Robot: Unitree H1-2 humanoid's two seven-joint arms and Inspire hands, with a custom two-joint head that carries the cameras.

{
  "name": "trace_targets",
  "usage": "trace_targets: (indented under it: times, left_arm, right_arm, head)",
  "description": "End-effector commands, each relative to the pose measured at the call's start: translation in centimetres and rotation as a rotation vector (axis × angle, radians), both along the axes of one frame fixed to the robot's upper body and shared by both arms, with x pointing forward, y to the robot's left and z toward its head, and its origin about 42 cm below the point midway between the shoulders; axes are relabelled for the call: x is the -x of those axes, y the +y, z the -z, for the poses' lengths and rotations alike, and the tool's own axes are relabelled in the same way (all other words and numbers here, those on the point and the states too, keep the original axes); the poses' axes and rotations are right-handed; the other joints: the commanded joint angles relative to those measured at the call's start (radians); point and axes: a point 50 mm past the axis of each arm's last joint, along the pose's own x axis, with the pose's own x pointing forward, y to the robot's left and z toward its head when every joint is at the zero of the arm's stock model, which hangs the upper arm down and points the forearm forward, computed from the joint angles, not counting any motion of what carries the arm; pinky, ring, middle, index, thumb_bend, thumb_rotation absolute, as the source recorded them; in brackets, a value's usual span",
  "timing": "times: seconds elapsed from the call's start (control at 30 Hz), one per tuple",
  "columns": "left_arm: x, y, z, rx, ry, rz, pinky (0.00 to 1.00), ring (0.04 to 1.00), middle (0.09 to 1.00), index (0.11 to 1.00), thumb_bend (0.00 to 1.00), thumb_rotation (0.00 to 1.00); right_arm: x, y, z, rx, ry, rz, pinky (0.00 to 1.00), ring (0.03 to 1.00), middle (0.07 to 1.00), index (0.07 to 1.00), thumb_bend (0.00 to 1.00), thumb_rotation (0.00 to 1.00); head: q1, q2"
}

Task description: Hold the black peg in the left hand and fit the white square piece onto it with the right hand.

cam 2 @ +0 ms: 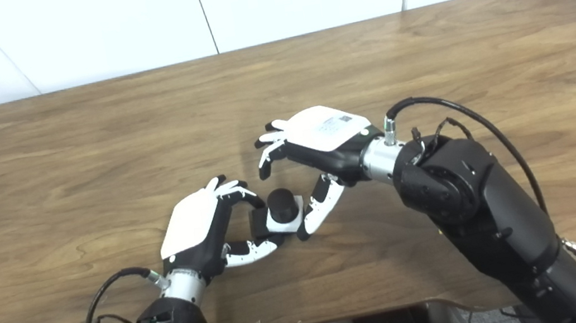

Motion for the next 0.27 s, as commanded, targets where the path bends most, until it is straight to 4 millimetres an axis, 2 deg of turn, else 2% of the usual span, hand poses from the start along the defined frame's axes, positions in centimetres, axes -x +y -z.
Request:
trace_targets:
  times: [0.0, 0.23]
  left_arm:
    - [0.02, -0.03, 0.49, -0.035, 0.035, 0.011, 0.96, 0.97, 0.866, 0.752, 0.88, 0.3]
    - [0.11, -0.02, 0.31, -0.042, 0.053, 0.008, 0.97, 0.973, 0.879, 0.798, 0.88, 0.29]
  right_arm:
    - [-0.37, -0.17, -1.24, -0.009, -0.06, -0.004, 0.88, 0.988, 0.925, 0.719, 0.98, 0.35]
    - [-0.31, -0.21, -1.29, -0.022, -0.056, -0.006, 0.88, 0.988, 0.925, 0.716, 0.97, 0.34]
  head:
    - [-0.001, 0.001]
    - [-0.002, 0.001]
